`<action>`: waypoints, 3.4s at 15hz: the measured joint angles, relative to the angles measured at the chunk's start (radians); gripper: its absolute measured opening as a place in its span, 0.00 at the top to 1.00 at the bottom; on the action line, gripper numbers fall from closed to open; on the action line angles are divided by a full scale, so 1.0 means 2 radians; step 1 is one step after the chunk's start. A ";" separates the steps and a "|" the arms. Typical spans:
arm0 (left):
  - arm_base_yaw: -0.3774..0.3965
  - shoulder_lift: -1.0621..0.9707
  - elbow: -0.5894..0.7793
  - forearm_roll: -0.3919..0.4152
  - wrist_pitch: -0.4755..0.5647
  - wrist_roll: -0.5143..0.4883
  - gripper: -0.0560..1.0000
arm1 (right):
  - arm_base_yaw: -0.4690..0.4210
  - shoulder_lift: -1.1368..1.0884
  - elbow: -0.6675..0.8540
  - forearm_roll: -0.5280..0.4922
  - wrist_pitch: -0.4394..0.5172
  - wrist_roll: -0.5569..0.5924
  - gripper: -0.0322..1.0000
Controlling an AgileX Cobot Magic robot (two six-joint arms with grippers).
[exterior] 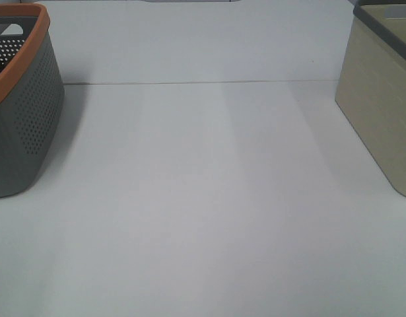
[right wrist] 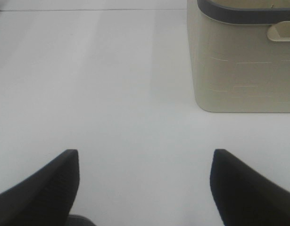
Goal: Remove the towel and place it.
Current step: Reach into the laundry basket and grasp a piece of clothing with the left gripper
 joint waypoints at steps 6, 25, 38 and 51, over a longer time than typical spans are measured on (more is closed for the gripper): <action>0.000 0.000 0.000 0.000 0.000 0.000 0.15 | 0.000 0.000 0.000 0.000 0.000 0.000 0.23; 0.000 0.000 0.000 0.000 0.000 0.000 0.15 | 0.000 0.000 0.000 0.000 0.000 0.000 0.23; 0.000 0.181 -0.114 0.146 -0.083 -0.150 0.16 | 0.000 0.000 0.000 0.000 0.000 0.000 0.23; 0.001 0.640 -0.385 0.287 -0.121 -0.398 0.18 | 0.000 0.000 0.000 0.000 0.000 0.000 0.23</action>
